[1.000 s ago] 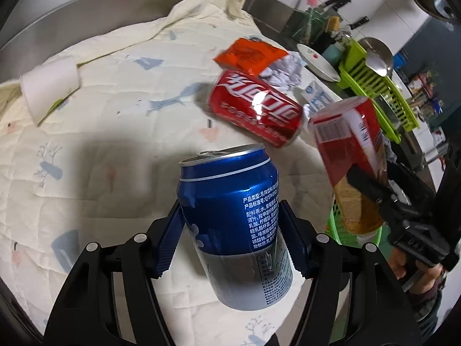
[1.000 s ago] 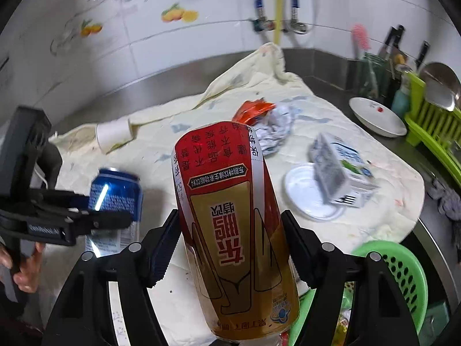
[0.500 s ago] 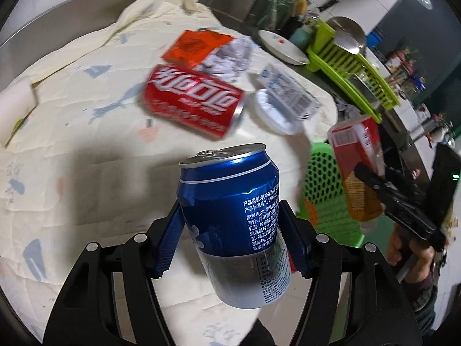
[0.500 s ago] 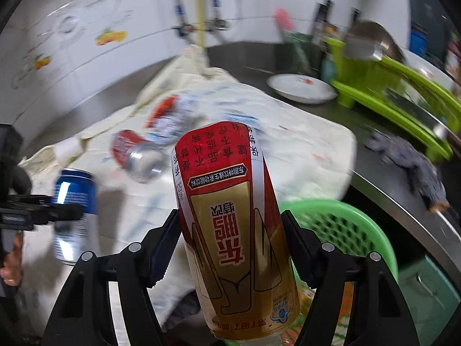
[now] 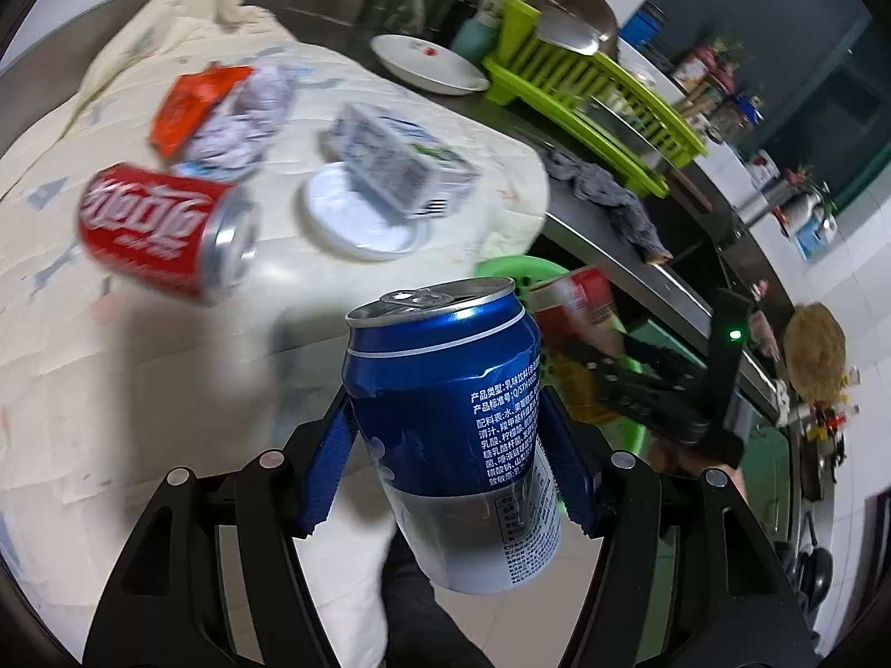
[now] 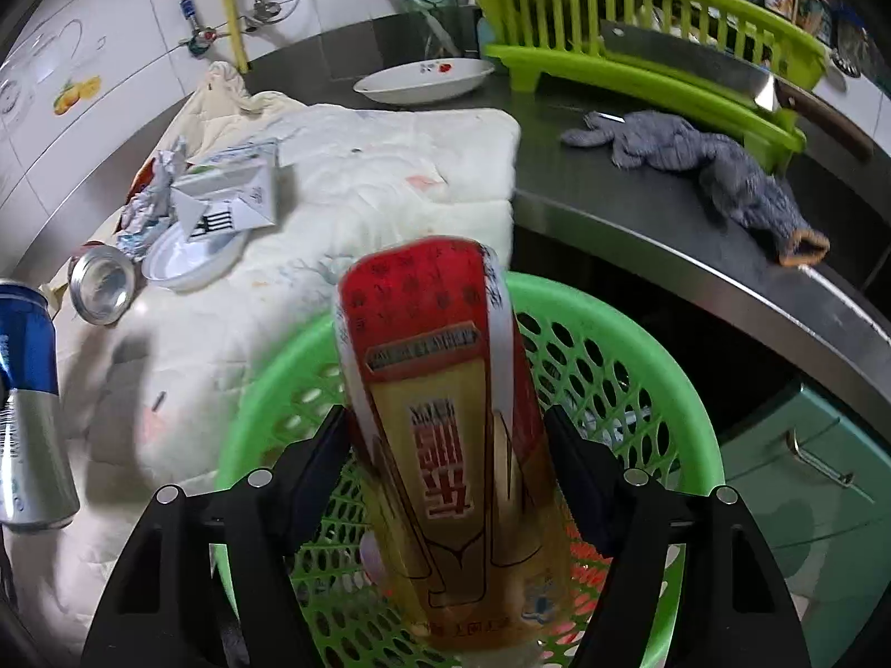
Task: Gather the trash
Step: 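Carry the blue can and red-and-gold can over the green basket with both tools, then open both tools to drop the two cans into the green basket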
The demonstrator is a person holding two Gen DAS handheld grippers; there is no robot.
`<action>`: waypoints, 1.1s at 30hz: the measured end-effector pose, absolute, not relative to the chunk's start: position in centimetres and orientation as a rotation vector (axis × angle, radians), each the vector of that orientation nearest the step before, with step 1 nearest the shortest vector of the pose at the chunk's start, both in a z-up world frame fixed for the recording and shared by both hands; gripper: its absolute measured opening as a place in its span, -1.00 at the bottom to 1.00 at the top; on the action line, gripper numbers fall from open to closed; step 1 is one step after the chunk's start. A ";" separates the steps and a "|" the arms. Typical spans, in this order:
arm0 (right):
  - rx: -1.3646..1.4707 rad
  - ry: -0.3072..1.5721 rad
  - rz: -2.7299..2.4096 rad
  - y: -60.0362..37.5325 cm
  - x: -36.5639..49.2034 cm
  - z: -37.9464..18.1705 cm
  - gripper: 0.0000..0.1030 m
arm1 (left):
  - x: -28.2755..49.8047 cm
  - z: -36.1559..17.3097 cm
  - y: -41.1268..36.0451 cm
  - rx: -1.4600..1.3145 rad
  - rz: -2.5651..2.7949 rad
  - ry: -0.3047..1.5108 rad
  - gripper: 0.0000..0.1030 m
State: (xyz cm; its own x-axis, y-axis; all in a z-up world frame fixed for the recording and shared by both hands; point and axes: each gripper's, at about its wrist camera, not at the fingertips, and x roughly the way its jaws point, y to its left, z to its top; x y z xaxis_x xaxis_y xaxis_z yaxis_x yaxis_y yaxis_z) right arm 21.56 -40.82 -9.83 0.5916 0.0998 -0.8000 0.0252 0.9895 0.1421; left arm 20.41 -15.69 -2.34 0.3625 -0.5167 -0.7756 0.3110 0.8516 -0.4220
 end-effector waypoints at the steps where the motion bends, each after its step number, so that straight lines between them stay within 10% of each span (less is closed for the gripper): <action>1: 0.144 0.934 0.038 -41.0 21.4 -9.9 0.36 | 20.5 -2.3 -16.5 -0.213 -0.550 1.077 0.24; 33: 0.153 0.817 0.020 -44.7 15.0 -6.2 0.39 | 22.7 -9.3 -31.2 0.012 -0.620 1.221 0.28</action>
